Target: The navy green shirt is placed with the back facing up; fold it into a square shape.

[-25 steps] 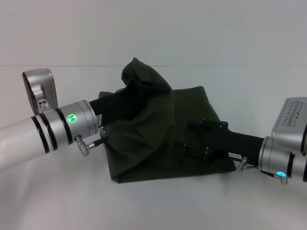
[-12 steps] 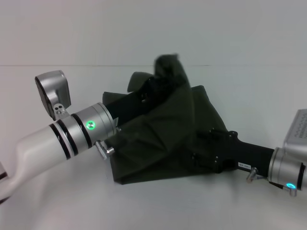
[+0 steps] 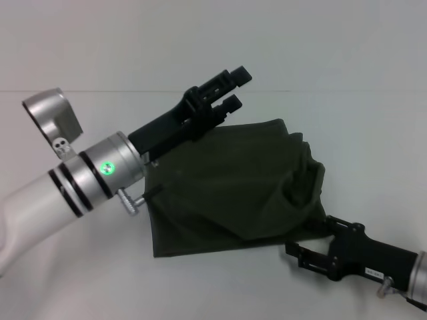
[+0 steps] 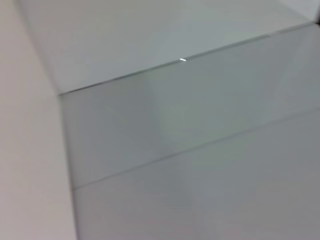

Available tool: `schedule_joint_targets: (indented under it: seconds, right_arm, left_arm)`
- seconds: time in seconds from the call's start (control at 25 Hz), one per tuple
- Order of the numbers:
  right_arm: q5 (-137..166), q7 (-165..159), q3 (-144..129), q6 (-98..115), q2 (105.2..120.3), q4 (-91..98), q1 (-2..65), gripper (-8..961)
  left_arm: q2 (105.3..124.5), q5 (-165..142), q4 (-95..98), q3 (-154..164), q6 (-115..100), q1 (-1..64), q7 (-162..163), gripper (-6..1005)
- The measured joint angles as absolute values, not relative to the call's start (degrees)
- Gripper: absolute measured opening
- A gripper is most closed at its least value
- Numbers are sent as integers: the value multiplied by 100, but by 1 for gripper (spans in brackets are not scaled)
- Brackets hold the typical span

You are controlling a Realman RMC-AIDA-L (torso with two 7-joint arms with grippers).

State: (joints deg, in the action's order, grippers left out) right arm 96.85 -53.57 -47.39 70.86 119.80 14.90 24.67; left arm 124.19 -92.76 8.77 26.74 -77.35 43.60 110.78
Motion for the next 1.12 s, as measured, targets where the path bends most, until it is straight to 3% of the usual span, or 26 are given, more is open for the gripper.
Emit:
schedule_joint_targets:
  seconds: [0.2, 0.4, 0.68, 0.84, 1.0, 1.12]
  right_arm:
    - [9685, -5420, -4636, 7600, 11921, 1546, 2127, 750]
    - [9686, -6283, -4287, 8440, 11785, 1715, 1931, 750]
    - [9771, -9147, -4200, 8668, 11633, 2582, 2198, 750]
    - [9918, -10481, -4207, 8755, 11401, 2843, 2576, 749]
    - [10505, -11959, -4213, 8560, 11163, 2879, 3103, 749]
    - [11258, -12994, -4219, 8393, 11077, 2929, 3539, 749]
  left_arm:
    - [12328, -9320, 1403, 2886, -8234, 4059, 11270, 846]
    - [12133, -9325, 1814, 3131, -8413, 3527, 11450, 880]
    - [11638, -9483, 2341, 4288, -8822, 3019, 10843, 921]
    - [11617, -10133, 2898, 4301, -9132, 2775, 10209, 922]
    - [11717, -10886, 3267, 4319, -9282, 2642, 9247, 922]
    - [11747, -11036, 3249, 4290, -9238, 2576, 8482, 922]
